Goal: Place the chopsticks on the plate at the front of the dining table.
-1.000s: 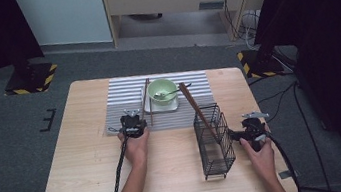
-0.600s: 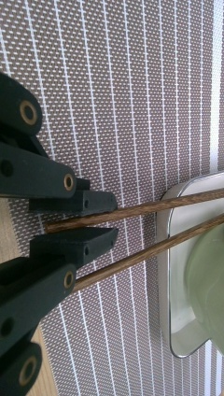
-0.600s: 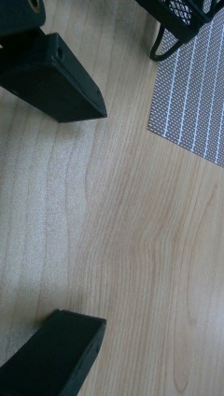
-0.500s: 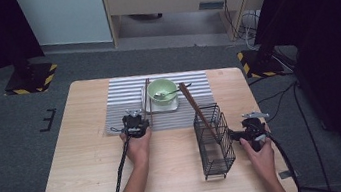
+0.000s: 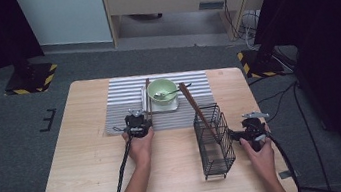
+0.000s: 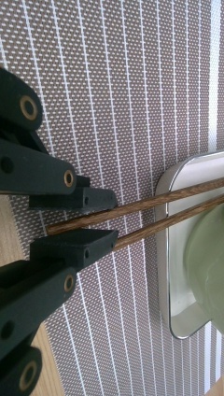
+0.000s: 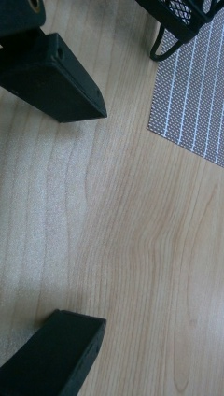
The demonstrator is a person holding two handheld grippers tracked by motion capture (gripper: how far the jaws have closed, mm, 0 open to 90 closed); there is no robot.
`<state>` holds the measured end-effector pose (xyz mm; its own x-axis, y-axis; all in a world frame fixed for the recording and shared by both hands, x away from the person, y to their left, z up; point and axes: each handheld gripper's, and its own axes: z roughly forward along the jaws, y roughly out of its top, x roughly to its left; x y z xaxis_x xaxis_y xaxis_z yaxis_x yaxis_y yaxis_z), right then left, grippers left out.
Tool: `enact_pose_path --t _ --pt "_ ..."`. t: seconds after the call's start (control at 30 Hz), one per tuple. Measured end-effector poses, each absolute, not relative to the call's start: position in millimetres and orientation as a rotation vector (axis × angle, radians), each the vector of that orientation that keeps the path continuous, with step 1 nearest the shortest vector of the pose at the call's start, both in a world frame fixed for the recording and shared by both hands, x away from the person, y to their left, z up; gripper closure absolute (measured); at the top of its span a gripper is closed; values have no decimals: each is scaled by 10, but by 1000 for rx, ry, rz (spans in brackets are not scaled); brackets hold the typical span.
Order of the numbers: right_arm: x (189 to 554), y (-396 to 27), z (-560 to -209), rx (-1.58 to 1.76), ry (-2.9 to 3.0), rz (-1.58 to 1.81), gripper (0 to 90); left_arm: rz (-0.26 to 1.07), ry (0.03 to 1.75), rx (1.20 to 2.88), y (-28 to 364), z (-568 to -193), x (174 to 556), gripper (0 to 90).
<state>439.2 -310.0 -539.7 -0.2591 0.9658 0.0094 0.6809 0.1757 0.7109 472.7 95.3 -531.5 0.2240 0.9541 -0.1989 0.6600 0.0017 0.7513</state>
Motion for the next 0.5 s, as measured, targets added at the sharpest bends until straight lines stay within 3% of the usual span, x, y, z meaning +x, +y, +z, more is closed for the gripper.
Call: enact_pose_path --t 0.5 --pt "4392 -3100 -5397 1548 2010 848 23 491 1502 1725 932 -5325 4734 777"
